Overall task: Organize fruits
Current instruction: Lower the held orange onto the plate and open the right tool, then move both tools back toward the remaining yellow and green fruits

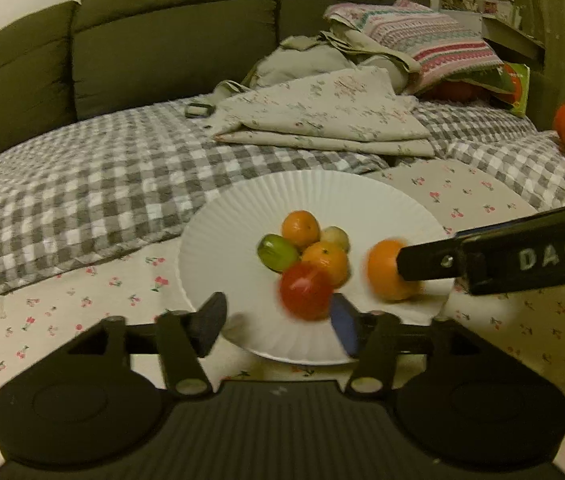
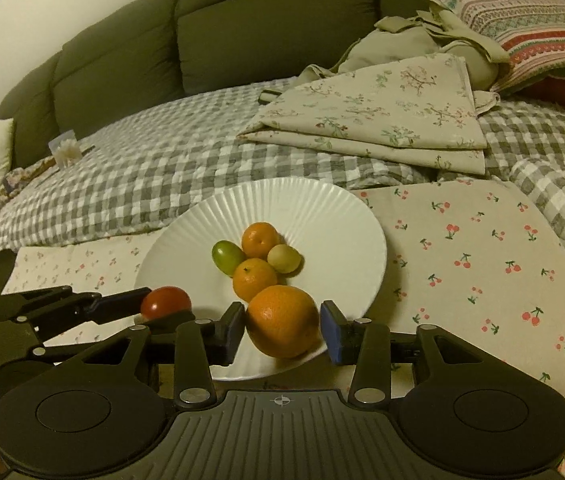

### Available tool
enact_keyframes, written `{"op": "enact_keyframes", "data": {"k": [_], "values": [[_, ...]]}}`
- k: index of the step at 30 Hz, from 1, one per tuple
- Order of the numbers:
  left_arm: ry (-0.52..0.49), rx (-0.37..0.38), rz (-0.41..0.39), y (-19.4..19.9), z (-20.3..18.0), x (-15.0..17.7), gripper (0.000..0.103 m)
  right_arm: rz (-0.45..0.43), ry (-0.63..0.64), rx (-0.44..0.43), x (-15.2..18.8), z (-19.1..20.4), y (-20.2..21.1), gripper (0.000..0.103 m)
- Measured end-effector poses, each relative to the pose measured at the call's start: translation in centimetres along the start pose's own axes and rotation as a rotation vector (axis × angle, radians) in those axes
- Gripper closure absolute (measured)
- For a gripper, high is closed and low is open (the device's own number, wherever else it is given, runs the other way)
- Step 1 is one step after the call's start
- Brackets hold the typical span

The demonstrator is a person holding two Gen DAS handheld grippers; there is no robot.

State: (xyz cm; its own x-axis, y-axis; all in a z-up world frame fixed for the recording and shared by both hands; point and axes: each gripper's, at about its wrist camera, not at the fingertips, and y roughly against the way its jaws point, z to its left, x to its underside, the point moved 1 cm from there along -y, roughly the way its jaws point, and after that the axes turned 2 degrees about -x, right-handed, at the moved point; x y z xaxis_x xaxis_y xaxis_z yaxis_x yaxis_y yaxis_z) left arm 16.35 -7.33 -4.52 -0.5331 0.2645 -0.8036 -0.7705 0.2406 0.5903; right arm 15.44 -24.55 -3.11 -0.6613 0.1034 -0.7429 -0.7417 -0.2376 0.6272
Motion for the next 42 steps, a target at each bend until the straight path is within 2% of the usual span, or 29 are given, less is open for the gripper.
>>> {"op": "enact_keyframes", "data": {"k": [4, 14, 22, 24, 30, 42], "values": [[0.036, -0.003, 0.0, 0.6, 0.6, -0.2, 0.044, -0.012, -0.029, -0.009, -0.3, -0.2, 0.6, 0.041], [0.137, -0.014, 0.02, 2.5, 2.6, -0.5, 0.044, -0.027, -0.102, -0.009, -1.6, -1.0, 2.5, 0.041], [0.183, -0.028, 0.048, 4.1, 3.8, -0.2, 0.044, 0.02, -0.144, -0.003, -1.6, -1.3, 2.9, 0.04], [0.195, -0.03, 0.062, 4.4, 4.0, 0.0, 0.044, 0.026, -0.147, -0.001, -1.5, -1.2, 3.1, 0.036], [0.199, -0.055, 0.098, 5.4, 4.2, 0.9, 0.044, 0.034, -0.135, -0.018, -1.2, -0.4, 4.2, 0.035], [0.263, -0.047, 0.163, 6.8, 4.8, 2.4, 0.044, 0.053, -0.072, -0.065, 0.0, 1.6, 5.7, 0.035]]}}
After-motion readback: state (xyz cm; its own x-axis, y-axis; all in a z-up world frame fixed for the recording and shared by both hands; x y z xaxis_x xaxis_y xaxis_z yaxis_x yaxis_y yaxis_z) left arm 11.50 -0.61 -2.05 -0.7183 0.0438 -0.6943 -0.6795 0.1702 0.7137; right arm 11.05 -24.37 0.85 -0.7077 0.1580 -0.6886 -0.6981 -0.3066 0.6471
